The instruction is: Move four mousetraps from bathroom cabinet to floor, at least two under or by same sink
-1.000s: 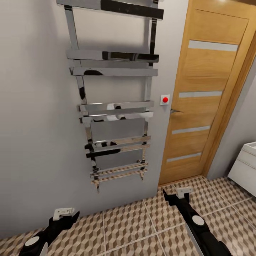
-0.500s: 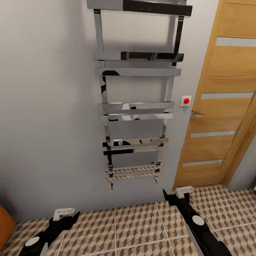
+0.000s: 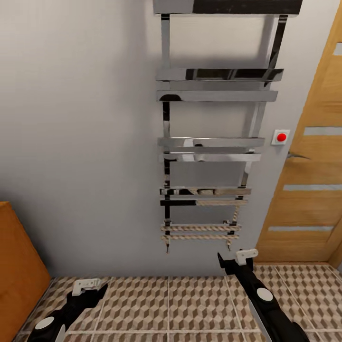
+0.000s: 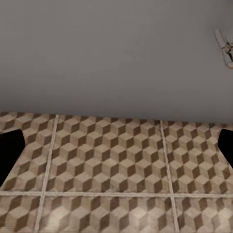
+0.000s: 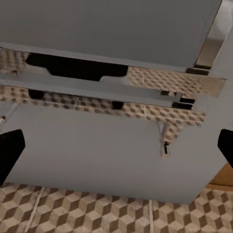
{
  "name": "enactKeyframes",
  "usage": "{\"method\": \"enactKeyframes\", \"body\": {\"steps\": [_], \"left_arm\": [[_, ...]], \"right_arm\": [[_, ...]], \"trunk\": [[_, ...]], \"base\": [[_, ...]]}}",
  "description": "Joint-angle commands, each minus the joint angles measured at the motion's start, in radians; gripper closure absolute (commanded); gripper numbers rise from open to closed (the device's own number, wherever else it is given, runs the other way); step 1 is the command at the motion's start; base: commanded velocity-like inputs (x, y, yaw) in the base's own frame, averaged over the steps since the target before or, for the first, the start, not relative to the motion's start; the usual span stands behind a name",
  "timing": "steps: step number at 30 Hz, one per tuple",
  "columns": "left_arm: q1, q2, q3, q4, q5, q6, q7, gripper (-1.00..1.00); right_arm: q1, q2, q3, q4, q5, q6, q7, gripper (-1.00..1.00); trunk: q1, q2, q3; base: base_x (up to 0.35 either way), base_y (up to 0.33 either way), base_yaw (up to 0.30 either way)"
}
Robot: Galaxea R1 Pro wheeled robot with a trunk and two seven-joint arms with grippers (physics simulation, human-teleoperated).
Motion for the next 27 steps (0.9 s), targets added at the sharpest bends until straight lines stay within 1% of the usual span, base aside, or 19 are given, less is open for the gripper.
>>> {"method": "enactKeyframes", "body": {"steps": [1, 7, 23, 27], "left_arm": [[-0.001, -0.002, 0.002, -0.001, 0.001, 0.007, -0.006, -1.00], [-0.001, -0.010, 0.003, 0.012, 0.000, 0.007, -0.006, -1.00], [-0.001, -0.014, 0.002, 0.024, -0.001, 0.007, -0.006, -1.00], [-0.001, -0.014, -0.005, 0.028, -0.001, 0.007, -0.006, -1.00]], "right_arm": [[0.000, -0.001, 0.001, -0.001, 0.002, 0.001, 0.002, -1.00], [0.000, 0.000, 0.001, -0.001, 0.002, 0.000, 0.002, -1.00], [0.000, 0.001, 0.001, 0.002, 0.004, 0.000, 0.002, -1.00], [0.000, 0.001, 0.002, 0.002, 0.003, 0.000, 0.002, -1.00]], "trunk": [[0.000, -0.001, -0.001], [0.000, -0.001, -0.001], [0.000, -0.001, -0.001], [0.000, -0.001, -0.001]], "base": [[0.000, 0.000, 0.288], [0.000, 0.000, 0.288], [0.000, 0.000, 0.288], [0.000, 0.000, 0.288]]}}
